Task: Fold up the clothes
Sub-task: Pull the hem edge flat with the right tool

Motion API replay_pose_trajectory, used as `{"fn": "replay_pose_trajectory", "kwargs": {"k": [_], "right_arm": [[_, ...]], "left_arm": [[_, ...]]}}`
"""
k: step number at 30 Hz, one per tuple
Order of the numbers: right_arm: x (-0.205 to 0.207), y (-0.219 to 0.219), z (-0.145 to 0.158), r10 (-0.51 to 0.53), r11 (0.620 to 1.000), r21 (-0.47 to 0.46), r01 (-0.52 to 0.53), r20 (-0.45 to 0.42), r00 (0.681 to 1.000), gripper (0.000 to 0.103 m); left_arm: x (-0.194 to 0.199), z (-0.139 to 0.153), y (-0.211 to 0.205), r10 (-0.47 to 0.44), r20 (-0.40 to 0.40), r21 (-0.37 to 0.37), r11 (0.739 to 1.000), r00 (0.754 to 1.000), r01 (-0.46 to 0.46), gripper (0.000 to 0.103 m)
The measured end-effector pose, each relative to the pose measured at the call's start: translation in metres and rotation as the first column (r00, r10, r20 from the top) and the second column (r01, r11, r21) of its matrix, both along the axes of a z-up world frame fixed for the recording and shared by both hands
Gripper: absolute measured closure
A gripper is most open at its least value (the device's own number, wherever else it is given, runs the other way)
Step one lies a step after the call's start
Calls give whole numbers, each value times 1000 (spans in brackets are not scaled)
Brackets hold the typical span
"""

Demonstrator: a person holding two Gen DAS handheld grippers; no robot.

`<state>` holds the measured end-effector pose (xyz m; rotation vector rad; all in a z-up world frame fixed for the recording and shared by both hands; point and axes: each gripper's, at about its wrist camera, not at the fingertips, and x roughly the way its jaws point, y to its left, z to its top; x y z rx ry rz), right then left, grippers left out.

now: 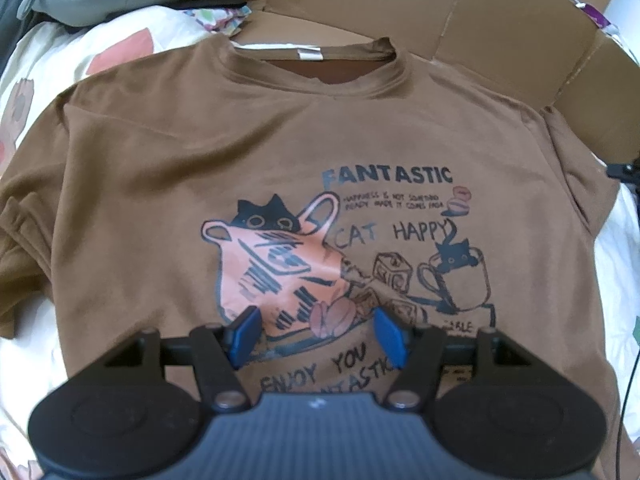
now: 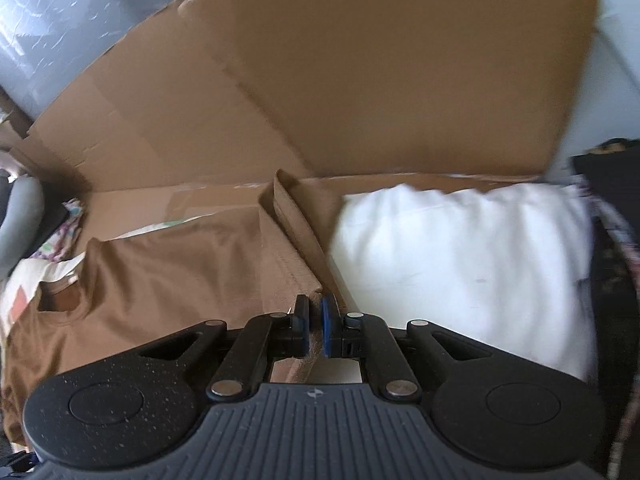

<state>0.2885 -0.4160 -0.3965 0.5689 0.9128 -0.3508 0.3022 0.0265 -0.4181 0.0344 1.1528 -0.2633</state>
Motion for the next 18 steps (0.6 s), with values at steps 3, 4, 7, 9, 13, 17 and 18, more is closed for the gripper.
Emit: {"fn": "replay_pose_trajectory", "kwargs": {"k": [3, 4, 7, 9, 13, 17, 18], "right_arm": [[-13, -3, 3, -22, 999, -43, 23, 2, 1000, 99], [-17, -3, 4, -29, 998, -58, 29, 5, 1000, 99], [-26, 3, 5, -38, 994, -100, 40, 21, 999, 99], [-30, 5, 3, -48, 992, -115, 50, 18, 999, 99], [-40, 11, 1, -72, 986, -153, 72, 6, 997, 99], [-48, 19, -6, -90, 979, -184, 85, -18, 996, 99], [-50, 20, -9, -96, 979, -185, 89, -29, 995, 99]], "left_arm": [[0, 0, -1, 0, -1, 3, 1000, 1000, 0, 38], [0, 0, -1, 1, -1, 3, 1000, 1000, -1, 38], [-1, 0, 2, -10, -1, 2, 1000, 1000, 10, 38], [-1, 0, 1, -13, 1, 2, 1000, 1000, 13, 38], [1, 0, -1, -13, 3, -1, 1000, 1000, 13, 38], [1, 0, -1, -12, 3, -1, 1000, 1000, 12, 38], [1, 0, -1, -12, 3, -2, 1000, 1000, 12, 38]]}}
